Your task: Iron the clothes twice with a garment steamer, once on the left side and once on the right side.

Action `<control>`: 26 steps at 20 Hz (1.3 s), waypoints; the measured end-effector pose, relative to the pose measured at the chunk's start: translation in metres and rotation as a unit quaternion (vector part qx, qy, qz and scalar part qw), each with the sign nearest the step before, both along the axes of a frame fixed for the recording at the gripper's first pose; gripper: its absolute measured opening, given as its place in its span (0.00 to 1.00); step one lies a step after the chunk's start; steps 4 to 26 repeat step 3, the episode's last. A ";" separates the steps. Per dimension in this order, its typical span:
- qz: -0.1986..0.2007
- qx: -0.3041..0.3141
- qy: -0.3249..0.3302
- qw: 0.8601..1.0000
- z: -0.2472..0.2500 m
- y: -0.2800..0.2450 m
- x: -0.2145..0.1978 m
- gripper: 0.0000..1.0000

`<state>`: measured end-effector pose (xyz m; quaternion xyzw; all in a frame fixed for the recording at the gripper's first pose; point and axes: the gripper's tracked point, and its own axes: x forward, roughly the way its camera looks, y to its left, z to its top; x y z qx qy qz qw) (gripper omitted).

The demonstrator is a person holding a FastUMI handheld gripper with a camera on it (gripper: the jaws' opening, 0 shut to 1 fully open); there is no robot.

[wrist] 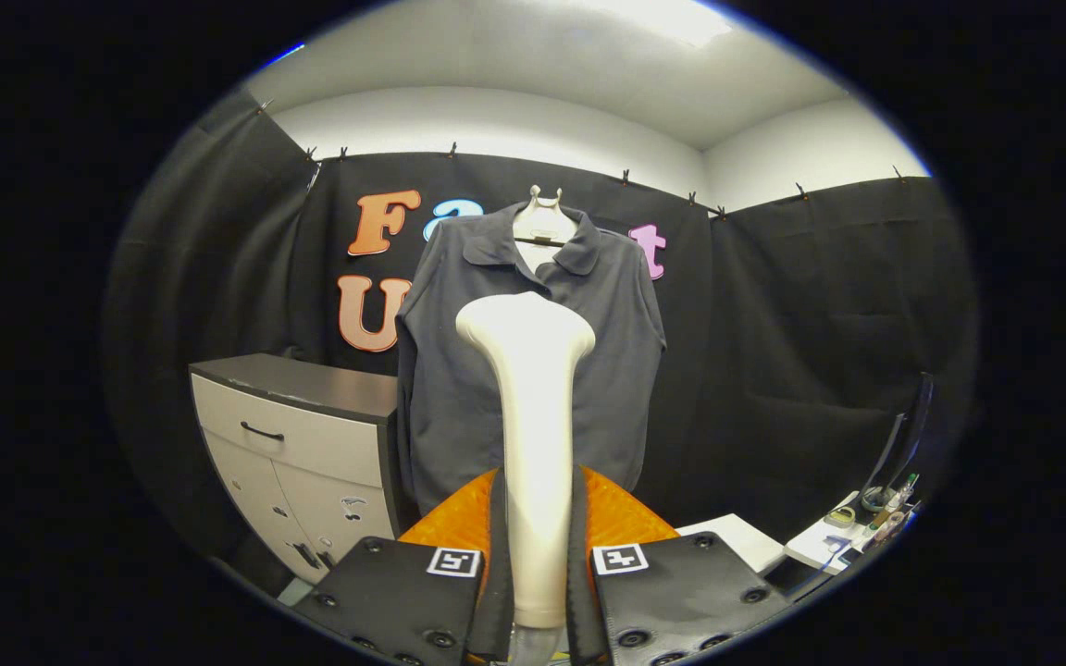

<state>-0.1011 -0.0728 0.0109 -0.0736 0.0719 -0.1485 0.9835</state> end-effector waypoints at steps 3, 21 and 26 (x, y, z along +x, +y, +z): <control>-0.003 -0.009 -0.003 1.000 0.011 0.001 -0.003 0.30; -0.003 -0.009 -0.003 1.000 0.011 0.001 -0.003 0.30; -0.003 -0.009 -0.003 1.000 0.011 0.001 -0.003 0.30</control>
